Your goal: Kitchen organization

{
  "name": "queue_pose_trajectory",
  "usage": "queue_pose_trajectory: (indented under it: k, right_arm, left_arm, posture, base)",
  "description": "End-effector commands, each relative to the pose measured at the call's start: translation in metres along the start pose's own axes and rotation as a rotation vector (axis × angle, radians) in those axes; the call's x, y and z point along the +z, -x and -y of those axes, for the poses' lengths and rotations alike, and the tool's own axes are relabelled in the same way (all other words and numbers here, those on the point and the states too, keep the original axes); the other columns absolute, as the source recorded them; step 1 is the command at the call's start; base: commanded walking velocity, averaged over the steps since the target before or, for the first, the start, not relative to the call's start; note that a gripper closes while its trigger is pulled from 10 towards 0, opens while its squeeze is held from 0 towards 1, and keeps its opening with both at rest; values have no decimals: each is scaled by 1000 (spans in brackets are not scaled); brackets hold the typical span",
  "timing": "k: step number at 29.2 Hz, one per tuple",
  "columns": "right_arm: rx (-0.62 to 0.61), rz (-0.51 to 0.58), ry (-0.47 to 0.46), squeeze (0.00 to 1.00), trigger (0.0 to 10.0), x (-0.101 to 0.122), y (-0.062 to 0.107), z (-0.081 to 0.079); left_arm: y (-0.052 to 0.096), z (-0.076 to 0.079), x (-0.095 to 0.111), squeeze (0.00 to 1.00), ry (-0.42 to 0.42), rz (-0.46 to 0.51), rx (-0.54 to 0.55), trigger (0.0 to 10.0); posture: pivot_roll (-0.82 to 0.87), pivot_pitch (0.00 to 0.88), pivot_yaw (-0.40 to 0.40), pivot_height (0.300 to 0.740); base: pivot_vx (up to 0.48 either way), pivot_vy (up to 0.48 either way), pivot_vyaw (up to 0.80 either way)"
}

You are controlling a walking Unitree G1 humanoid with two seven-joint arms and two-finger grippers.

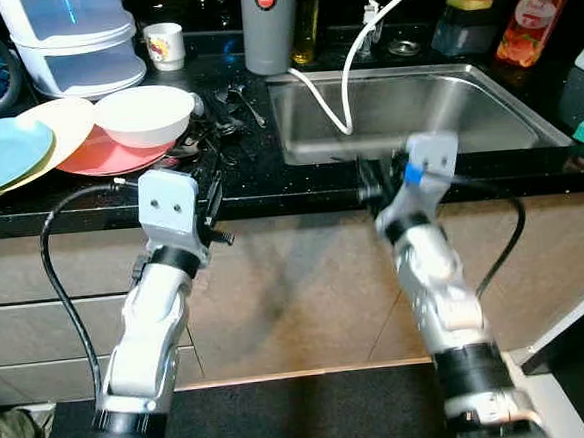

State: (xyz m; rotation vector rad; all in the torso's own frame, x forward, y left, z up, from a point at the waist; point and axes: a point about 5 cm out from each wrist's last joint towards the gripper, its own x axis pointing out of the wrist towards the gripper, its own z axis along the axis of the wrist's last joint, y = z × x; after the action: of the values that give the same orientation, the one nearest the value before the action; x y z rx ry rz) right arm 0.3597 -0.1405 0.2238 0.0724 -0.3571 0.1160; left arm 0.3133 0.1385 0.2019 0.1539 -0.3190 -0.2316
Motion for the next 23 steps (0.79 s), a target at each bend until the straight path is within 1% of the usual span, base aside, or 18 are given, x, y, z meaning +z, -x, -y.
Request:
queue_pose_trajectory:
  k: [1, 2, 3, 4, 8, 10, 11, 12, 13, 14, 15, 16, 17, 19, 20, 21, 22, 23]
  right_arm:
    - [-21, -10, 8, 0, 10000, -3, 6, 4]
    - [-43, -33, 14, 0, 10000, -10, 10, 7]
    - [-43, -33, 14, 0, 10000, -10, 10, 7]
    - [-69, -59, 7, 0, 10000, -17, 15, 11]
    - [-189, -200, 59, 0, 10000, -60, 46, 30]
    - [-220, -317, 106, 0, 10000, -87, 64, 38]
    - [-226, -446, 146, 0, 10000, -113, 81, 44]
    - [-225, -505, 161, 0, 10000, -123, 89, 46]
    - [-225, -505, 161, 0, 10000, -123, 89, 46]
    - [-207, -645, 177, 0, 10000, -145, 107, 47]
    - [-207, -645, 177, 0, 10000, -145, 107, 47]
    - [-209, -778, 161, 0, 10000, -163, 124, 48]
    - [-209, -778, 161, 0, 10000, -163, 124, 48]
    - [-260, -991, 61, 0, 10000, -188, 158, 47]
    - [-260, -991, 61, 0, 10000, -188, 158, 47]
    - [-282, -1075, 12, 0, 10000, -196, 171, 44]
    - [-282, -1075, 12, 0, 10000, -196, 171, 44]
    - [-269, -1139, 5, 0, 10000, -202, 183, 40]
  left_arm:
    - [15, 1, -27, 0, -39, -137, -25, 10000]
    - [23, 2, -37, 0, -39, -187, -25, 10000]
    - [23, 2, -37, 0, -39, -187, -25, 10000]
    - [28, 4, -45, 0, -26, -235, -24, 10000]
    - [52, 8, -88, 0, 26, -477, 43, 10000]
    - [63, 11, -109, 0, 105, -587, 84, 10000]
    - [74, 17, -130, 0, 134, -683, 83, 10000]
    - [80, 19, -139, 0, 129, -726, 75, 10000]
    - [80, 19, -139, 0, 129, -726, 75, 10000]
    - [91, 22, -155, 0, 126, -804, 58, 10000]
    - [91, 22, -155, 0, 126, -804, 58, 10000]
    - [102, 24, -168, 0, 161, -866, 63, 10000]
    - [102, 24, -168, 0, 161, -866, 63, 10000]
    - [126, 28, -192, 0, 218, -997, 94, 10000]
    - [126, 28, -192, 0, 218, -997, 94, 10000]
    - [137, 29, -200, 0, 246, -1055, 123, 10000]
    - [137, 29, -200, 0, 246, -1055, 123, 10000]
    - [152, 30, -209, 0, 276, -1122, 154, 10000]
  posture:
    - [1, 157, -15, 740]
    - [3, 157, -15, 740]
    - [3, 157, -15, 740]
    - [9, 158, -17, 740]
    - [12, 159, -20, 740]
    - [10, 159, -26, 740]
    - [10, 158, -26, 740]
    - [10, 158, -26, 740]
    - [10, 158, -26, 740]
    - [-1, 158, -24, 740]
    - [-1, 158, -24, 740]
    - [-6, 156, -24, 740]
    - [-6, 156, -24, 740]
    - [6, 146, -33, 740]
    - [6, 146, -33, 740]
    - [9, 146, -35, 740]
    - [9, 146, -35, 740]
    - [10, 146, -37, 740]
  base:
    - [0, 0, 0]
    - [0, 0, 0]
    - [0, 0, 0]
    - [0, 0, 0]
    - [0, 0, 0]
    - [0, 0, 0]
    - [0, 0, 0]
    - [0, 0, 0]
    - [0, 0, 0]
    - [0, 0, 0]
    - [0, 0, 0]
    - [0, 0, 0]
    - [0, 0, 0]
    - [0, 0, 0]
    - [0, 0, 0]
    - [0, 0, 0]
    - [0, 0, 0]
    - [0, 0, 0]
